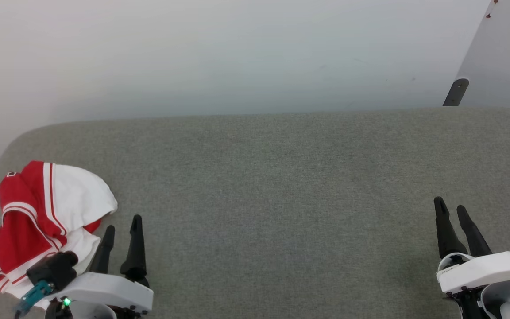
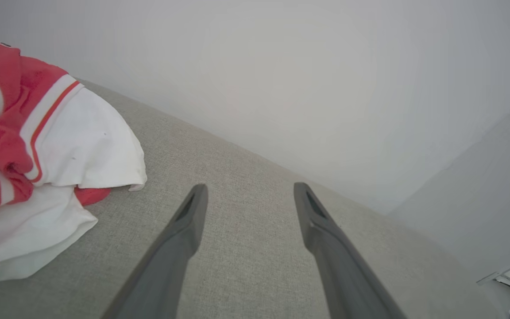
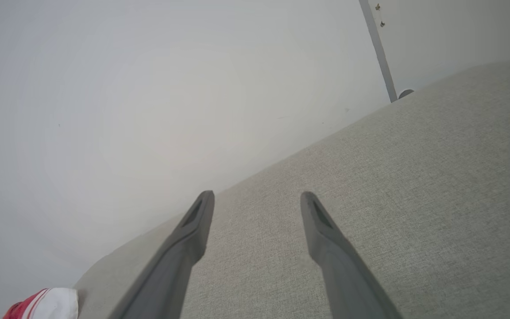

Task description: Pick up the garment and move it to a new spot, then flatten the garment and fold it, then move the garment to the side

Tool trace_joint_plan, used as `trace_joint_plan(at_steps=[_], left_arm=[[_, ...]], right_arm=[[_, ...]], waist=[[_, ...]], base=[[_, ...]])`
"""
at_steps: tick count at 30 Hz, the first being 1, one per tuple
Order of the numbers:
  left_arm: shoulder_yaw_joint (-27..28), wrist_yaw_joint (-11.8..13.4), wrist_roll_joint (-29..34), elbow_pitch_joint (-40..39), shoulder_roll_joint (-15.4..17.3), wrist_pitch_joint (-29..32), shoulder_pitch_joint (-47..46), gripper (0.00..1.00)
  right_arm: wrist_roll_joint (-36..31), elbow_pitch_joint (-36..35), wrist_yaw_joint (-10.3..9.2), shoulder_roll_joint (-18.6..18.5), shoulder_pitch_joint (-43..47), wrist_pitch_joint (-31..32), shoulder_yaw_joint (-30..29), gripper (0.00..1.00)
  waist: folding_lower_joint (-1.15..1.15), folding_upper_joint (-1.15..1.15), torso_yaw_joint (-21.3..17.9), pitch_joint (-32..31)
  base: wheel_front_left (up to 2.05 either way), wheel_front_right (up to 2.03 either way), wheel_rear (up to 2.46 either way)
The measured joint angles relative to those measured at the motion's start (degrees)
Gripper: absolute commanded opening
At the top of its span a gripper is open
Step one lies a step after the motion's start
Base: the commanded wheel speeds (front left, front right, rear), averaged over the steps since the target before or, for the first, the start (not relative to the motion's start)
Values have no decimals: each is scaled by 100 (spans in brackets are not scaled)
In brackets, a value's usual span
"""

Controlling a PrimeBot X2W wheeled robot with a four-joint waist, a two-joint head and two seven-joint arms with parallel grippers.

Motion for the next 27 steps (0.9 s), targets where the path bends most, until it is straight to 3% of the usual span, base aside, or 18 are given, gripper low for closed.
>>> trace_joint_plan(at_steps=[27], left_arm=[[-248,253,1615,-94,180,-393,47,100]], right_arm=[[-1601,-56,1,-12,-109,-403,13,100]], waist=[[0,0,28,15]], base=[[0,0,0]])
